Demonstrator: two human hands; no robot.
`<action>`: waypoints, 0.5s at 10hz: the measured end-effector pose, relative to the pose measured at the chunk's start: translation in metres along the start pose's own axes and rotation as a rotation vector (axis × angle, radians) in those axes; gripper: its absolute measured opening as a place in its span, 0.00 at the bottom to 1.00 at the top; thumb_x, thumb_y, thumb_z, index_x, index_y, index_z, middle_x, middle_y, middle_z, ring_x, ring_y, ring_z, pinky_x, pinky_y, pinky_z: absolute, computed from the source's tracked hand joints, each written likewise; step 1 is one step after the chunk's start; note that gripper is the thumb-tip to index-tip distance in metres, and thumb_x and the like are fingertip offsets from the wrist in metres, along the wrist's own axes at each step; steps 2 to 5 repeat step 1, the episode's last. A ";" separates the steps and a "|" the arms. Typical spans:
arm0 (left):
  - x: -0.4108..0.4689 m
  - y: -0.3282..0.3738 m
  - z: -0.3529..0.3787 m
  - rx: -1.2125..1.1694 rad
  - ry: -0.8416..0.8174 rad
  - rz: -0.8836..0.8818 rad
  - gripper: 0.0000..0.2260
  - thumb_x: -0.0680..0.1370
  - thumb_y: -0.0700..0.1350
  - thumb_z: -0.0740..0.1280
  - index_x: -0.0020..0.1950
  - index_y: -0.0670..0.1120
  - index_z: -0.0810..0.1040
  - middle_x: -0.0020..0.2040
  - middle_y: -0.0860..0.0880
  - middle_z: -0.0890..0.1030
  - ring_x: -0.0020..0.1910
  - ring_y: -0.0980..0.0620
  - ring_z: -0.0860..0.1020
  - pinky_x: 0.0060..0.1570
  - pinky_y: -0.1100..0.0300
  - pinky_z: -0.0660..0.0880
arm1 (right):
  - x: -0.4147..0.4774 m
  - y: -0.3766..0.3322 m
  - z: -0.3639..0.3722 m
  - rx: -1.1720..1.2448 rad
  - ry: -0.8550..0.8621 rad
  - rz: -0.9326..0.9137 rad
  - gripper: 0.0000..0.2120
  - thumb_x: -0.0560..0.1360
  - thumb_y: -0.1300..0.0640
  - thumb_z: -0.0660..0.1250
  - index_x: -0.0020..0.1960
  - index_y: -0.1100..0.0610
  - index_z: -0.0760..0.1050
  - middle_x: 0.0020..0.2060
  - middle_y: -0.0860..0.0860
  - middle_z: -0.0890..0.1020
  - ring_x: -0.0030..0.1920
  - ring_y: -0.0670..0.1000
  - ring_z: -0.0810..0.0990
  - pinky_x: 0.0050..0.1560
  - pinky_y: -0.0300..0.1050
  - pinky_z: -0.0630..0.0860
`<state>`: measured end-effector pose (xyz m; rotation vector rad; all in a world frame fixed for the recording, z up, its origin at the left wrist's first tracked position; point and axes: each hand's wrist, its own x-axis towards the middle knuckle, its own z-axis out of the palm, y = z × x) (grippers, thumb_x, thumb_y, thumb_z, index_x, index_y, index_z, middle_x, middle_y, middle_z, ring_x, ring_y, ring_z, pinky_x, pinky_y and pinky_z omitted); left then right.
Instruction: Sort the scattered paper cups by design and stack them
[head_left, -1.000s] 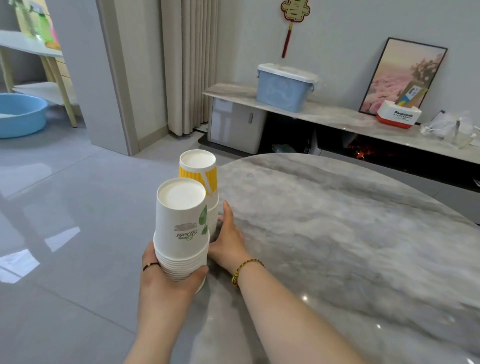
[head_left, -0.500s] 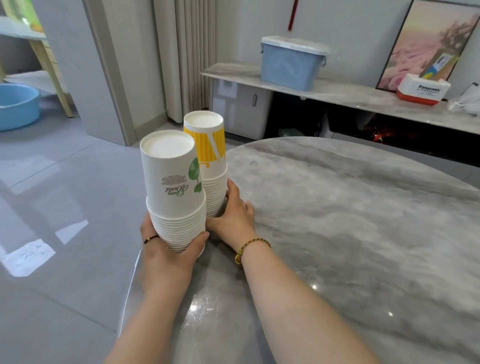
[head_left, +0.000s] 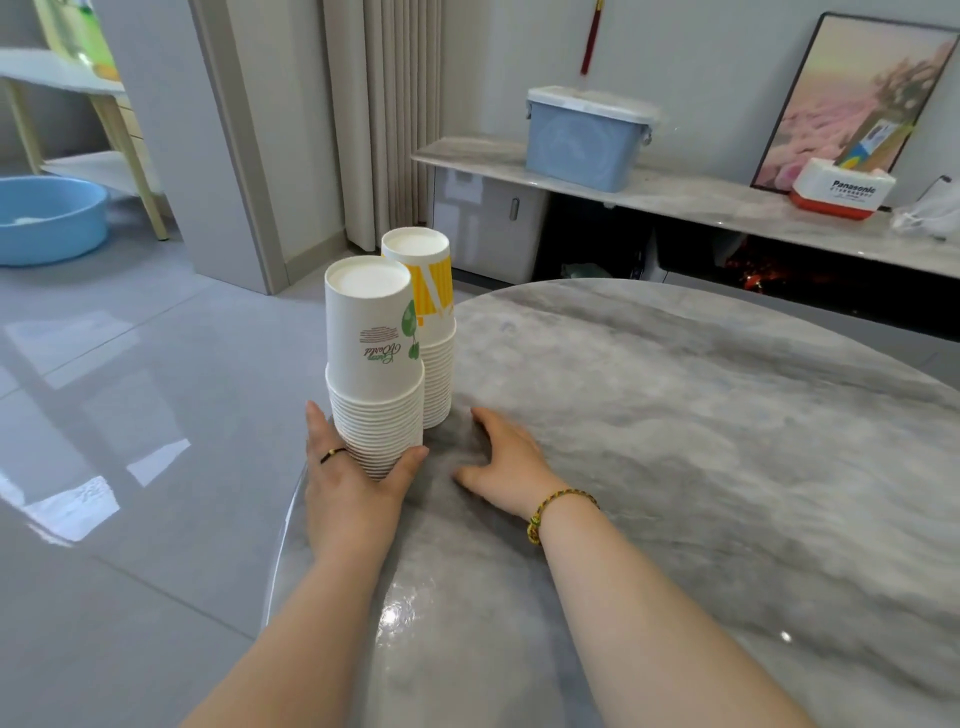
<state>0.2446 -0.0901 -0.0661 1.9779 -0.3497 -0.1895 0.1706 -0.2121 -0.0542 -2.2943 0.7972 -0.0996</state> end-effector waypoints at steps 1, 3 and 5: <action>-0.016 0.002 -0.006 -0.041 0.045 -0.029 0.45 0.67 0.49 0.73 0.73 0.48 0.45 0.76 0.50 0.51 0.73 0.49 0.57 0.69 0.50 0.60 | -0.031 0.014 -0.001 -0.138 0.020 -0.018 0.29 0.73 0.51 0.62 0.71 0.54 0.56 0.74 0.52 0.58 0.74 0.51 0.54 0.74 0.46 0.46; -0.016 0.002 -0.006 -0.041 0.045 -0.029 0.45 0.67 0.49 0.73 0.73 0.48 0.45 0.76 0.50 0.51 0.73 0.49 0.57 0.69 0.50 0.60 | -0.031 0.014 -0.001 -0.138 0.020 -0.018 0.29 0.73 0.51 0.62 0.71 0.54 0.56 0.74 0.52 0.58 0.74 0.51 0.54 0.74 0.46 0.46; -0.016 0.002 -0.006 -0.041 0.045 -0.029 0.45 0.67 0.49 0.73 0.73 0.48 0.45 0.76 0.50 0.51 0.73 0.49 0.57 0.69 0.50 0.60 | -0.031 0.014 -0.001 -0.138 0.020 -0.018 0.29 0.73 0.51 0.62 0.71 0.54 0.56 0.74 0.52 0.58 0.74 0.51 0.54 0.74 0.46 0.46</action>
